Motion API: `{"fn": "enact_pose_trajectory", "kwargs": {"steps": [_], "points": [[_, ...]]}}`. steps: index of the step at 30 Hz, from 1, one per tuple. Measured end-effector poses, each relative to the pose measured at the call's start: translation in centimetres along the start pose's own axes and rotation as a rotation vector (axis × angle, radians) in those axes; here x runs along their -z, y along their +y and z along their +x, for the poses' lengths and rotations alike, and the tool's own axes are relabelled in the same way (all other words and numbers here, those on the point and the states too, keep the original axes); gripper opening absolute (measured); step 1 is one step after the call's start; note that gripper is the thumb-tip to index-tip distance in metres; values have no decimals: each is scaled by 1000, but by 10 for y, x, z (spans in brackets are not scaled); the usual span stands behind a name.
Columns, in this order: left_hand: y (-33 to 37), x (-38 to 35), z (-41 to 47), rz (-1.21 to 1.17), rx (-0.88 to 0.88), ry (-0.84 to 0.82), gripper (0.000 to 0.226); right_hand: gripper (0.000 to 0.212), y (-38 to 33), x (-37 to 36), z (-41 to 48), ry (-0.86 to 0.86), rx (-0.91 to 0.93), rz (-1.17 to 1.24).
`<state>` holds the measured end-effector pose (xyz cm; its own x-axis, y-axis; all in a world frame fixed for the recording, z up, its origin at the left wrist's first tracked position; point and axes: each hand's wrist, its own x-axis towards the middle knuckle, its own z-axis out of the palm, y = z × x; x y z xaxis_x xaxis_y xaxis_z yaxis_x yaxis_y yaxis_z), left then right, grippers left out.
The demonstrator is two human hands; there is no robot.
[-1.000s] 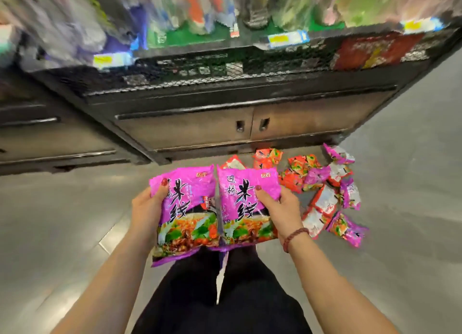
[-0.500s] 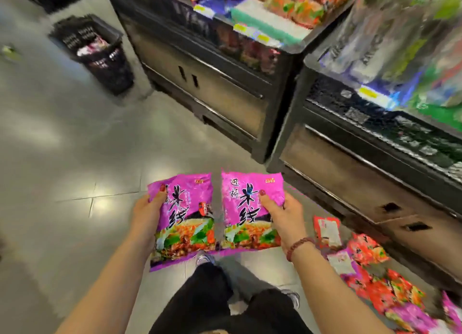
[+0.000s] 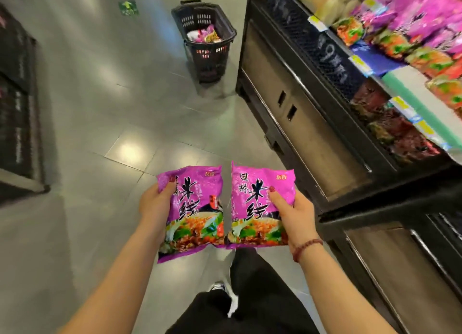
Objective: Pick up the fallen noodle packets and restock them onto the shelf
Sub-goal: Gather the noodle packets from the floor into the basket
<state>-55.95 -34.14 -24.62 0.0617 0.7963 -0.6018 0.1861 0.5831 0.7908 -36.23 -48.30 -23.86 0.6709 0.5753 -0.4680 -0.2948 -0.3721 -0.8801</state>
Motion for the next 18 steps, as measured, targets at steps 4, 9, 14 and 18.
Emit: {"fn": "enact_pose_trajectory", "kwargs": {"steps": [4,9,14,18], "points": [[32,-12,50,-60,-8,36,19,4,-33,-34,65,-68,28,-27],[101,-42,127,-101,-26,101,20,4,-87,-76,170,-154,19,-45],[187,-72,200,-100,-39,119,17,8,-149,-116,267,-243,1,-87],[232,-81,258,-86,-28,136,19,7,-185,-152,329,-282,-10,-80]]}}
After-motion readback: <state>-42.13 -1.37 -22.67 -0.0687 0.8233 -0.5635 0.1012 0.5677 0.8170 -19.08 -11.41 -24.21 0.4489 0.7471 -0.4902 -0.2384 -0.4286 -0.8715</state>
